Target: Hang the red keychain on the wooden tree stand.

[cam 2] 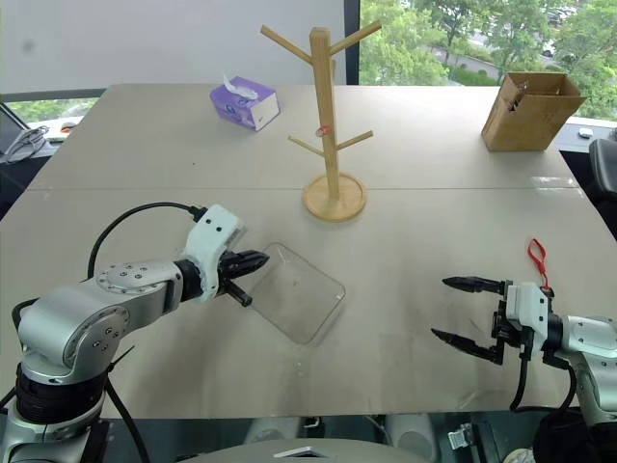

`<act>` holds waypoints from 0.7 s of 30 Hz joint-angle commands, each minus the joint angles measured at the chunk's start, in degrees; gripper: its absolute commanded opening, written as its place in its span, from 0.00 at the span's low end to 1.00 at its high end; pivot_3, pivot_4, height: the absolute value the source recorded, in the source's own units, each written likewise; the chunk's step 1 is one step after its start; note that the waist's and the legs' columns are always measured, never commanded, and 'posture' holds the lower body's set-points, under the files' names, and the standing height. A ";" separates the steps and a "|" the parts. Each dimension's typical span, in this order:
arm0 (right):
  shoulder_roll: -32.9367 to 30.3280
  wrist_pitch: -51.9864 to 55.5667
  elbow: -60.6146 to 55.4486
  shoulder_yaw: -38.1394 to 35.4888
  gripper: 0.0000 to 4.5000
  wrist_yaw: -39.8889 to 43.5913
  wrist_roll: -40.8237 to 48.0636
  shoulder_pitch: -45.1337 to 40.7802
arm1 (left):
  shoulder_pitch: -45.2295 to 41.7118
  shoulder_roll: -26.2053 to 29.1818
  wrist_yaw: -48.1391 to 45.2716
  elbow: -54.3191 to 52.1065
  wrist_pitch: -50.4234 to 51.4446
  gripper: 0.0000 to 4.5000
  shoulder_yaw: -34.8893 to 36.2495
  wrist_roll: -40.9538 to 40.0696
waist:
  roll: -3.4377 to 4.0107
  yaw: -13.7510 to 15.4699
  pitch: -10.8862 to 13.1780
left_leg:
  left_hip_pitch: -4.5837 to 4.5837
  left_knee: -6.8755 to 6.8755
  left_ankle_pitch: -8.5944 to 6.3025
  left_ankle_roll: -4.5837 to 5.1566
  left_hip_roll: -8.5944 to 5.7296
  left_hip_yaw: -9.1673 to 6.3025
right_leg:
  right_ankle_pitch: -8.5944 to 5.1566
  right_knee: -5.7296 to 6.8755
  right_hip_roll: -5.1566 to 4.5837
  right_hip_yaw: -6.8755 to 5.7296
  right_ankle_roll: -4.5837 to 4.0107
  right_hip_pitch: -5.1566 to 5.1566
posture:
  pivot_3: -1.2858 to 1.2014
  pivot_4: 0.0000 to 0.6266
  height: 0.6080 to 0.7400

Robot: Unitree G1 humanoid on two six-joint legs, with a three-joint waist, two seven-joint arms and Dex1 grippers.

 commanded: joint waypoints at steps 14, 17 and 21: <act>-0.33 -0.75 -0.47 -1.88 1.00 0.04 0.84 -0.21 | -5.90 -8.80 7.10 4.65 -1.92 0.03 10.53 4.61 | -0.05 0.00 0.03 | -0.01 -0.02 0.00 0.00 -0.02 -0.01 | 0.00 -0.03 0.02 -0.03 0.01 0.00 | 0.52 0.24 1.00; -0.34 -0.79 -0.32 -1.87 1.00 0.08 0.78 -0.35 | -7.57 -10.10 9.64 7.03 -2.71 0.03 12.99 6.67 | -0.06 0.00 0.03 | -0.01 -0.03 0.02 -0.02 -0.02 0.00 | 0.01 -0.04 0.02 -0.04 0.01 0.00 | 0.52 0.24 1.00; -0.16 -0.82 -0.22 -1.70 1.00 -0.02 0.70 -0.66 | -11.90 -12.93 14.69 12.72 -5.21 0.03 18.45 9.94 | -0.22 0.01 0.13 | -0.02 -0.03 0.02 -0.02 -0.02 -0.06 | 0.01 -0.03 0.02 -0.09 0.02 0.01 | 0.52 0.24 1.00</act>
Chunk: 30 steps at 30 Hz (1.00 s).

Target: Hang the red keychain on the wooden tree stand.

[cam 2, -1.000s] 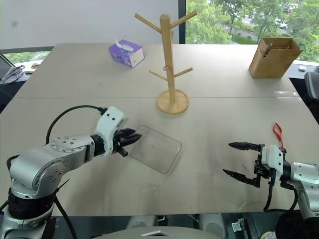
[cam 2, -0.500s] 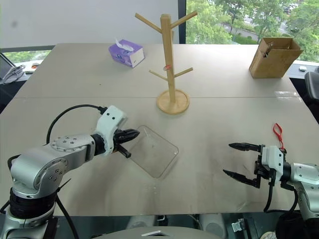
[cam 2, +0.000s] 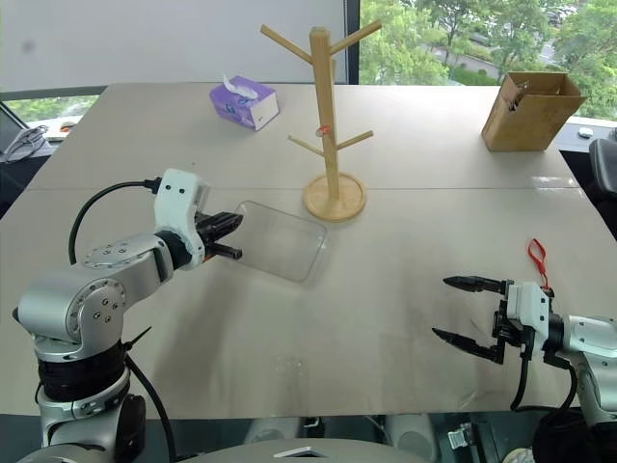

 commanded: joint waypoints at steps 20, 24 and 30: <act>-0.35 0.11 -0.34 -1.45 1.00 -1.01 0.57 -2.20 | -11.43 -6.46 26.63 24.51 -39.29 0.03 26.14 12.72 | -0.50 -0.03 0.27 | -0.02 -0.06 0.14 -0.25 0.01 0.07 | 0.03 -0.06 -0.09 -0.10 0.00 0.00 | 0.52 0.24 1.00; -0.59 0.28 -0.40 -1.54 1.00 -1.06 0.58 -2.31 | -11.41 -7.04 29.78 26.90 -43.49 0.03 27.90 12.46 | -0.53 0.02 0.26 | -0.02 -0.07 0.14 -0.25 0.02 0.09 | 0.03 -0.06 -0.09 -0.14 0.00 0.00 | 0.52 0.24 1.00; -0.80 0.50 -0.44 -1.61 1.00 -1.10 0.59 -2.48 | -10.68 -6.37 30.39 28.94 -45.19 0.03 28.36 11.08 | -0.58 0.01 0.27 | -0.03 -0.06 0.15 -0.25 0.01 0.09 | 0.04 -0.06 -0.08 -0.18 0.01 0.00 | 0.52 0.24 1.00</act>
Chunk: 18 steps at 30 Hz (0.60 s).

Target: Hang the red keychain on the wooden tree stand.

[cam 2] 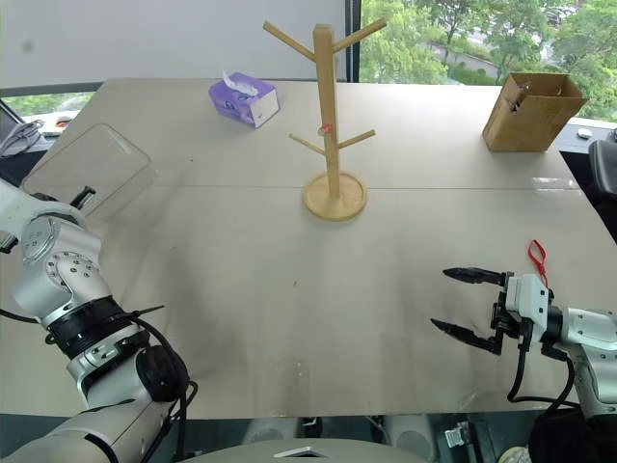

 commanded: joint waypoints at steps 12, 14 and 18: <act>-0.65 0.40 -0.31 -1.44 1.00 -0.05 0.66 -0.69 | 0.11 1.86 1.58 -0.77 -3.94 0.86 -0.70 -1.33 | -0.02 -0.04 -0.01 | 0.01 0.00 0.01 -0.01 0.00 0.01 | 0.00 0.00 0.00 0.00 0.00 0.00 | 0.52 0.24 1.00; -0.37 0.28 -0.09 -1.61 1.00 -0.42 0.66 -0.88 | 0.47 1.69 1.51 -1.37 -4.15 0.98 -1.20 -1.29 | -0.02 -0.06 -0.01 | 0.01 0.00 0.01 -0.01 0.00 0.01 | 0.00 0.00 0.01 0.00 0.00 0.00 | 0.52 0.24 1.00; 0.08 1.10 -0.38 -2.19 1.00 -1.43 1.48 -0.81 | 0.91 1.92 -0.14 -2.37 -4.47 0.98 -2.92 -1.84 | -0.02 -0.06 -0.01 | 0.01 0.00 0.01 -0.01 0.00 0.02 | 0.00 0.00 0.01 0.00 0.00 0.00 | 0.52 0.24 1.00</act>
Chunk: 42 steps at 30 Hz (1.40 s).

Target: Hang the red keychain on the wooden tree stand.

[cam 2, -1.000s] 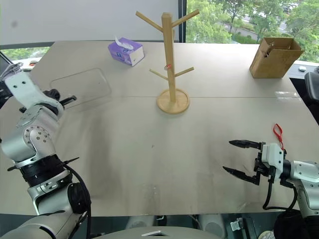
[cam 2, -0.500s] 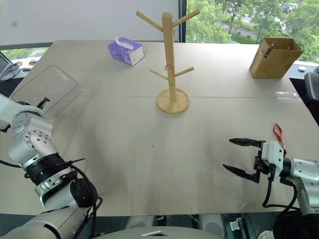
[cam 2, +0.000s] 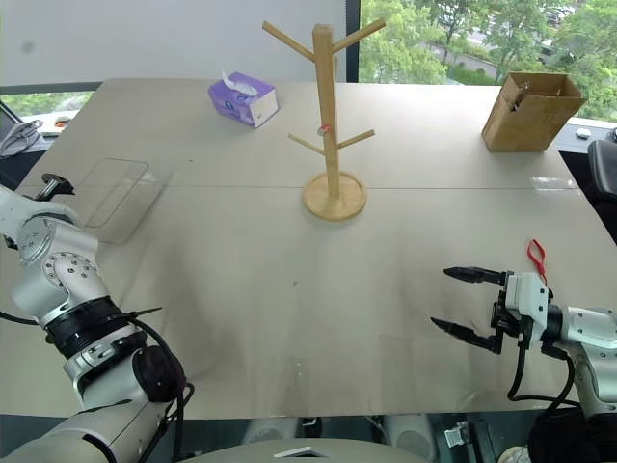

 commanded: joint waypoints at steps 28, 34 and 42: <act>12.24 35.45 -21.33 -15.56 1.00 -59.73 8.21 -0.51 | 41.64 11.54 -92.34 -21.14 -34.26 0.98 -45.00 -9.90 | 0.56 0.08 -0.20 | -0.08 -0.35 -0.12 0.21 0.05 0.28 | -0.07 -0.18 0.02 0.27 -0.25 -0.31 | 0.52 0.24 1.00; 10.97 42.07 -21.87 -19.04 1.00 -63.60 9.19 2.66 | 39.96 10.38 -98.24 -12.74 -43.79 0.98 -48.45 -7.47 | 0.90 -0.07 -0.37 | -0.08 -0.38 -0.15 0.27 0.06 0.36 | 0.01 -0.23 0.06 0.31 -0.12 -0.33 | 0.52 0.24 1.00; 8.36 43.61 -18.26 -20.85 1.00 -61.91 6.27 4.88 | 38.02 8.36 -99.33 -7.75 -47.60 0.98 -51.08 -6.55 | 1.02 -0.19 -0.44 | -0.08 -0.38 -0.15 0.28 0.10 0.34 | 0.01 -0.24 0.13 0.32 -0.07 -0.34 | 0.52 0.24 1.00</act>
